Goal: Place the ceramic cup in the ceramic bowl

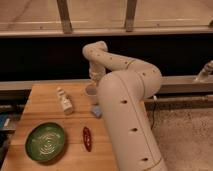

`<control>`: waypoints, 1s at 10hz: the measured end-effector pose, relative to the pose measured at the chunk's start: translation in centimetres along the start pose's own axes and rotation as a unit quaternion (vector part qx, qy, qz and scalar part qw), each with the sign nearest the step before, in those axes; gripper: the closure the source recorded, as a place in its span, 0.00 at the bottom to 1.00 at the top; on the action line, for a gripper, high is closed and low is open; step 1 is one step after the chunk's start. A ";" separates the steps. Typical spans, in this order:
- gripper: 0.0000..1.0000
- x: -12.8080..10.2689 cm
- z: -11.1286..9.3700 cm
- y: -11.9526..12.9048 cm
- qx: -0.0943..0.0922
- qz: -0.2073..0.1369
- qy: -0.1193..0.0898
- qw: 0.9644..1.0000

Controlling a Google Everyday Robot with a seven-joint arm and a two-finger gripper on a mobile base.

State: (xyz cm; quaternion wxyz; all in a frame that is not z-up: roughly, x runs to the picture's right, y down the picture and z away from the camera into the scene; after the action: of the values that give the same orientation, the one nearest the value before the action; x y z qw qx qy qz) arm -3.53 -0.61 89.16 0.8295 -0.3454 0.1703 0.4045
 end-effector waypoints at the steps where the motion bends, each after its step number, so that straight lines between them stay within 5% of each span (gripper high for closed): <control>1: 1.00 0.6 -0.8 0.3 -0.003 -0.001 -0.011 1.000; 4: 1.00 1.7 -2.0 1.2 -0.013 -0.005 -0.032 0.999; 10: 1.00 3.4 -10.2 4.1 0.003 -0.038 -0.073 0.997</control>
State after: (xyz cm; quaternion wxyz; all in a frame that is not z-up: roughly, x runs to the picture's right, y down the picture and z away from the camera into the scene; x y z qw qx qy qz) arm -4.71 -4.17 78.27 0.8554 -0.3188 0.0975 0.3964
